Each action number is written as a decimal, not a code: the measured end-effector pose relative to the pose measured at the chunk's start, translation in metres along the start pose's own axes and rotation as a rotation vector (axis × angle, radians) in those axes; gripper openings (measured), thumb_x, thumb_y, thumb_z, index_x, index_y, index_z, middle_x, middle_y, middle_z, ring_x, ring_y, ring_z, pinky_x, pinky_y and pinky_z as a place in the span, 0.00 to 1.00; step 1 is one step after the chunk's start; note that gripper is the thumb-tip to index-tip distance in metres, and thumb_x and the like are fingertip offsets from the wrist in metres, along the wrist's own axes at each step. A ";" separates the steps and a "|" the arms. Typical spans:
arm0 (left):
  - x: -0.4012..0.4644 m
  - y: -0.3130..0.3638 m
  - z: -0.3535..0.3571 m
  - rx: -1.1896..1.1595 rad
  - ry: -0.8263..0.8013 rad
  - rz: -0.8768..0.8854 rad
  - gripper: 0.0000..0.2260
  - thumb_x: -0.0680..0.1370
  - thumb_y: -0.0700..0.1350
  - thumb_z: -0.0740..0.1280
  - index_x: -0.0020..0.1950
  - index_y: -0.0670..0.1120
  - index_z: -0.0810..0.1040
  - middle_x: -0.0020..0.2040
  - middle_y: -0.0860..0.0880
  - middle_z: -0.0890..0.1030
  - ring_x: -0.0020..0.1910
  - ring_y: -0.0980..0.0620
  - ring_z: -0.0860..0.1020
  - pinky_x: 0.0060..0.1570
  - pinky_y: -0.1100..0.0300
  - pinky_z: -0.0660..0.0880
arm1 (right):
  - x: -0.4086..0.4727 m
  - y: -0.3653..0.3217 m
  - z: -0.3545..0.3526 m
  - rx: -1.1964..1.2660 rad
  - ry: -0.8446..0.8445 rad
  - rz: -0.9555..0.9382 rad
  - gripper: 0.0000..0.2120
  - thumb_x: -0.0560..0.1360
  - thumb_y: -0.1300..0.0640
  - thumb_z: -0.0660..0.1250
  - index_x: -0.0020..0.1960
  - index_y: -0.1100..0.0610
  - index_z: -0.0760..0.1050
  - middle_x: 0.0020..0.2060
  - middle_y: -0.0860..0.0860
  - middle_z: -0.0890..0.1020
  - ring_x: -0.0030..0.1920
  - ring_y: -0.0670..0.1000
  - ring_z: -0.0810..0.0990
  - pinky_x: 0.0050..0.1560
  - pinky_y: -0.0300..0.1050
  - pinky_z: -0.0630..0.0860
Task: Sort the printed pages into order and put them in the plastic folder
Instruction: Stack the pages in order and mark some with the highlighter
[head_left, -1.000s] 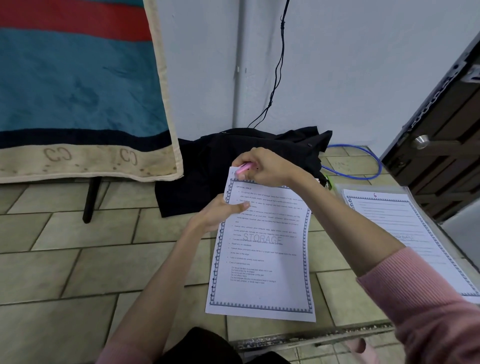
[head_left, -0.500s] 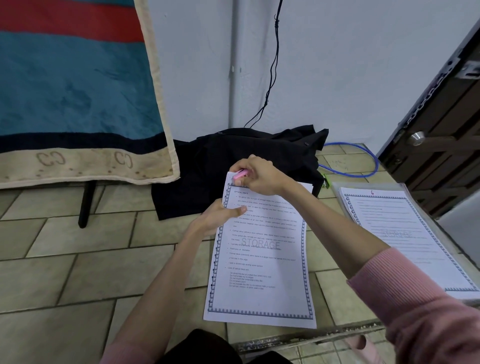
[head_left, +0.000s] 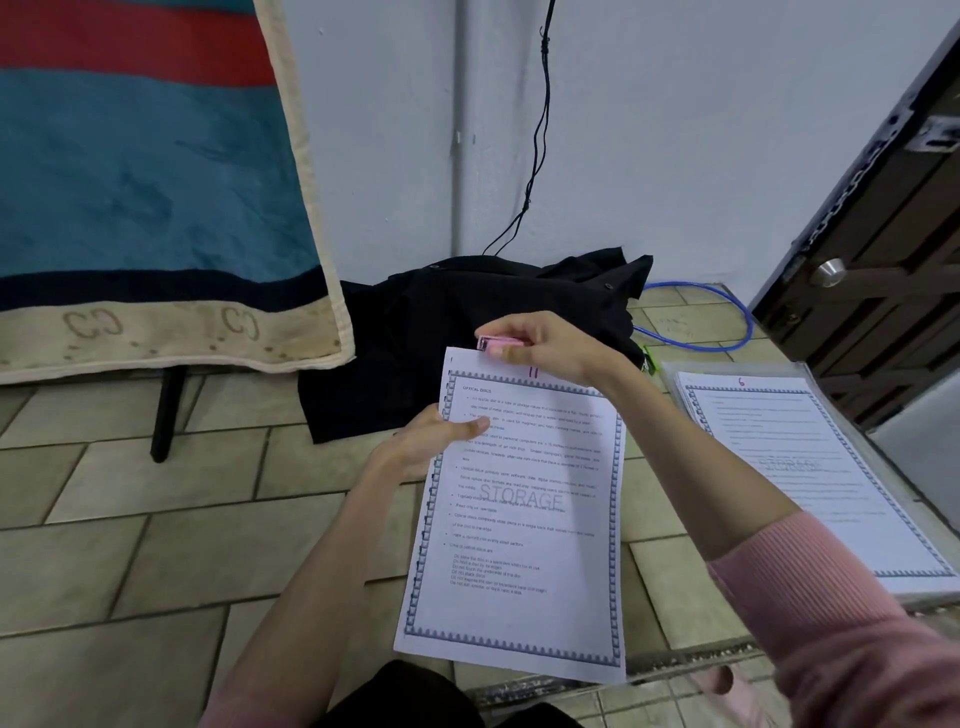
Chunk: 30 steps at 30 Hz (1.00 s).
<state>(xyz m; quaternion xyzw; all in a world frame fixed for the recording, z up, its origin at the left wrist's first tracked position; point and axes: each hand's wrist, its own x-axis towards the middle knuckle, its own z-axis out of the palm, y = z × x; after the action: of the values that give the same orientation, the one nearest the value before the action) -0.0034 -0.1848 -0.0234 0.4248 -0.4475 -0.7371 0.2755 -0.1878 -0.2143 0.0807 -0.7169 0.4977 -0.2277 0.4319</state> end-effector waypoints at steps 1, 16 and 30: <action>0.001 0.000 0.001 0.001 0.001 -0.005 0.18 0.73 0.42 0.70 0.63 0.44 0.75 0.61 0.43 0.80 0.60 0.42 0.78 0.63 0.40 0.71 | 0.000 0.000 0.001 -0.031 -0.019 -0.003 0.15 0.75 0.57 0.68 0.61 0.56 0.76 0.55 0.49 0.81 0.56 0.46 0.79 0.61 0.42 0.74; -0.009 0.001 0.004 0.015 0.021 0.026 0.09 0.76 0.38 0.66 0.55 0.47 0.78 0.56 0.46 0.82 0.57 0.44 0.79 0.62 0.43 0.72 | 0.014 -0.021 0.001 -0.242 -0.076 -0.062 0.17 0.75 0.58 0.68 0.64 0.58 0.75 0.56 0.49 0.79 0.55 0.45 0.77 0.54 0.31 0.72; -0.013 0.007 0.006 -0.011 0.007 0.037 0.10 0.77 0.38 0.65 0.57 0.45 0.78 0.60 0.42 0.80 0.59 0.41 0.78 0.62 0.42 0.71 | 0.014 -0.024 0.005 -0.337 -0.169 -0.001 0.12 0.75 0.55 0.69 0.58 0.53 0.78 0.50 0.47 0.82 0.52 0.47 0.81 0.56 0.47 0.79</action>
<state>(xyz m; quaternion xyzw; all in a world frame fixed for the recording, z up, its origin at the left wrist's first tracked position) -0.0022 -0.1754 -0.0109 0.4175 -0.4502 -0.7329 0.2930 -0.1662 -0.2215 0.0970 -0.7959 0.4904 -0.0801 0.3459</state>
